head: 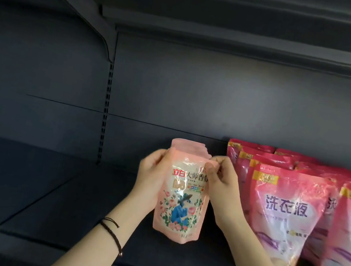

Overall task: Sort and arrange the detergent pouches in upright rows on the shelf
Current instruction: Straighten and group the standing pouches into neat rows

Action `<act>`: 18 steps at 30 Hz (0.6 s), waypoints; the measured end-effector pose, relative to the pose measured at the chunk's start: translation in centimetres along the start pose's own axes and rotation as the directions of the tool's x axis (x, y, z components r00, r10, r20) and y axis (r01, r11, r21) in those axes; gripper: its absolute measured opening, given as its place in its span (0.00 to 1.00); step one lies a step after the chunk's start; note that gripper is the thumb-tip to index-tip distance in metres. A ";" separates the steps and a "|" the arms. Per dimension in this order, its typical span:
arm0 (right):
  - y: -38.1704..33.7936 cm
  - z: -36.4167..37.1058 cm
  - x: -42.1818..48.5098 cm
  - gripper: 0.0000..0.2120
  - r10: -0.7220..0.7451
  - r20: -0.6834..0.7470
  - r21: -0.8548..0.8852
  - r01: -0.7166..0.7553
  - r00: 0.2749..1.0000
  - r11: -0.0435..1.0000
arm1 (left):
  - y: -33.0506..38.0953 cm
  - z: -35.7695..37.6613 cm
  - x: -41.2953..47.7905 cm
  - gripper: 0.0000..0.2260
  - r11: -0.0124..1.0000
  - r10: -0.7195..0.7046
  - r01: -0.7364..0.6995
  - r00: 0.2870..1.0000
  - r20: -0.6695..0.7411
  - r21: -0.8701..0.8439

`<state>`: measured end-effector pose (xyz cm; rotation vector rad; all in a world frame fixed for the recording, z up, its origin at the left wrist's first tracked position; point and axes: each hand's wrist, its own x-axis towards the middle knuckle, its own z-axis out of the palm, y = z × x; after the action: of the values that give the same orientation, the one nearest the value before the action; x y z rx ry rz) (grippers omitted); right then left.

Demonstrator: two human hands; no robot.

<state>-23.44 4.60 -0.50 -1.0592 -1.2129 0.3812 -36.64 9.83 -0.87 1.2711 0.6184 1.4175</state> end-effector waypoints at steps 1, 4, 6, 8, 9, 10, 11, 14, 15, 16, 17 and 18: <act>0.4 -0.1 -0.1 0.06 0.005 -0.005 -0.002 -0.005 1.000 1.000 | -0.3 0.1 -0.2 0.11 1.000 0.001 -0.001 1.000 -0.002 0.004; 1.6 -0.1 -0.5 0.06 0.016 -0.013 0.013 -0.016 1.000 1.000 | -1.3 0.3 -0.5 0.11 1.000 0.000 0.000 1.000 -0.012 0.017; 2.3 0.0 -0.7 0.06 0.000 -0.018 0.030 0.000 1.000 1.000 | -1.8 0.2 -0.5 0.12 1.000 0.007 -0.007 1.000 -0.020 0.023; 2.7 0.1 -0.8 0.06 -0.021 -0.018 0.047 0.022 1.000 0.999 | -2.0 0.1 -0.5 0.12 0.999 0.025 -0.024 1.000 -0.018 0.030; 2.7 0.1 -0.9 0.06 -0.021 -0.017 0.062 0.022 1.000 0.998 | -2.0 0.0 -0.6 0.12 0.999 0.033 -0.032 0.999 -0.012 0.036; 2.7 0.2 -1.0 0.06 -0.014 -0.017 0.080 0.015 1.000 0.997 | -2.1 0.0 -0.6 0.12 0.998 0.043 -0.042 0.999 -0.005 0.045; 2.8 0.3 -1.2 0.07 -0.006 -0.020 0.092 0.007 1.000 0.996 | -2.3 -0.1 -0.7 0.12 0.997 0.053 -0.053 0.999 -0.001 0.055; 3.2 0.3 -1.8 0.09 0.013 -0.035 0.082 -0.011 0.999 0.997 | -2.4 -0.1 -1.2 0.11 0.995 0.063 -0.062 0.998 -0.008 0.078; 3.2 0.3 -2.1 0.10 0.019 -0.040 0.089 -0.015 0.999 0.996 | -2.4 -0.1 -1.4 0.10 0.995 0.062 -0.061 0.998 -0.012 0.079; 3.3 0.4 -2.4 0.11 0.028 -0.043 0.102 -0.024 0.999 0.994 | -2.4 -0.1 -1.7 0.09 0.995 0.055 -0.053 0.998 -0.015 0.082; 3.3 0.4 -2.6 0.13 0.048 -0.043 0.114 -0.043 0.998 0.993 | -2.5 -0.1 -1.9 0.09 0.996 0.037 -0.035 0.999 -0.016 0.086; 3.4 0.4 -2.8 0.15 0.080 -0.038 0.123 -0.075 0.996 0.990 | -2.6 -0.1 -2.2 0.10 0.996 0.005 -0.003 1.000 -0.015 0.088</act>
<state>-23.84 4.42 -4.88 -1.0064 -1.0990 0.4842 -36.09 8.61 -4.01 1.3321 0.6952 1.4174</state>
